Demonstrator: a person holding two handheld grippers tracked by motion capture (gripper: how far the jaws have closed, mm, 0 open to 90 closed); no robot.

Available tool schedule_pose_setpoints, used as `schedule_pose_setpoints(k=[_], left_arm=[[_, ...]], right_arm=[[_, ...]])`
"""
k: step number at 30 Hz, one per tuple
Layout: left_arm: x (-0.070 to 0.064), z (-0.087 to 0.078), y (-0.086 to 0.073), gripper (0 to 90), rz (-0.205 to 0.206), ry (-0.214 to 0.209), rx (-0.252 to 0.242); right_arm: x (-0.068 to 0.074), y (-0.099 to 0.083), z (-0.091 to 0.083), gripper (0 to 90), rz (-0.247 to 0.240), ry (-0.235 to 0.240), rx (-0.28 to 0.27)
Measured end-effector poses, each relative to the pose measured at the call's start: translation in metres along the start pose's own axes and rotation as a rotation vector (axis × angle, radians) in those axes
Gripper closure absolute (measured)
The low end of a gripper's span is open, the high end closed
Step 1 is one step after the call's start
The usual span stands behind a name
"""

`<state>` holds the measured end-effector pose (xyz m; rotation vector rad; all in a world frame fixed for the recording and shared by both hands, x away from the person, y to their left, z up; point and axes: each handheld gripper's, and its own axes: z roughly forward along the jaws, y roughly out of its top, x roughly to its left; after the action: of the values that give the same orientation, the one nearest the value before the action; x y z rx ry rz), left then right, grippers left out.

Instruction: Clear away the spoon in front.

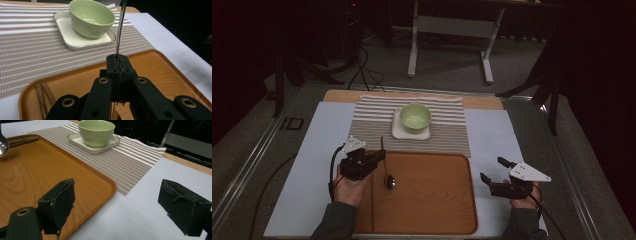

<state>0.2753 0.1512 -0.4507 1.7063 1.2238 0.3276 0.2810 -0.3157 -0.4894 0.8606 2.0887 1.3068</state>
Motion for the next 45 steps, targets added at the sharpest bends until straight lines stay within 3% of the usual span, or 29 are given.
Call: schedule_pose_setpoints(k=[4,9,16,22,23,25,26,30,34,45], left_arm=[[0.0,-0.002,-0.008,90.0,-0.005,0.001,0.013],[0.002,0.003,-0.018,90.0,-0.049,-0.023,0.037],[0.004,0.009,-0.019,90.0,-0.033,-0.055,0.063],[0.016,0.018,-0.026,86.6,-0.068,-0.034,0.097],[0.023,0.025,-0.031,85.5,-0.097,-0.021,0.132],[0.026,0.028,-0.033,84.1,-0.105,-0.018,0.141],[0.031,0.034,-0.037,83.6,-0.13,-0.018,0.158],[0.033,0.044,-0.043,83.9,-0.119,0.005,0.217],[0.035,0.048,-0.048,80.7,-0.126,0.029,0.241],[0.032,0.048,-0.053,73.5,-0.12,0.065,0.244]], right_arm=[[0.0,0.0,0.0,13.5,0.001,0.0,0.001],[0.001,0.0,0.001,13.5,-0.006,0.0,0.005],[0.001,0.0,0.0,13.5,-0.001,0.002,0.002],[0.001,0.0,0.001,13.5,-0.001,0.003,0.002],[0.001,0.0,0.001,13.5,-0.003,0.003,0.004],[0.001,0.0,0.001,13.5,-0.004,0.004,0.005],[0.001,0.0,0.001,13.5,-0.003,0.003,0.006],[0.001,0.0,0.001,13.5,-0.003,0.003,0.006],[0.001,0.0,0.001,13.5,-0.002,0.004,0.005],[0.001,0.0,0.001,13.5,-0.003,0.004,0.006]])
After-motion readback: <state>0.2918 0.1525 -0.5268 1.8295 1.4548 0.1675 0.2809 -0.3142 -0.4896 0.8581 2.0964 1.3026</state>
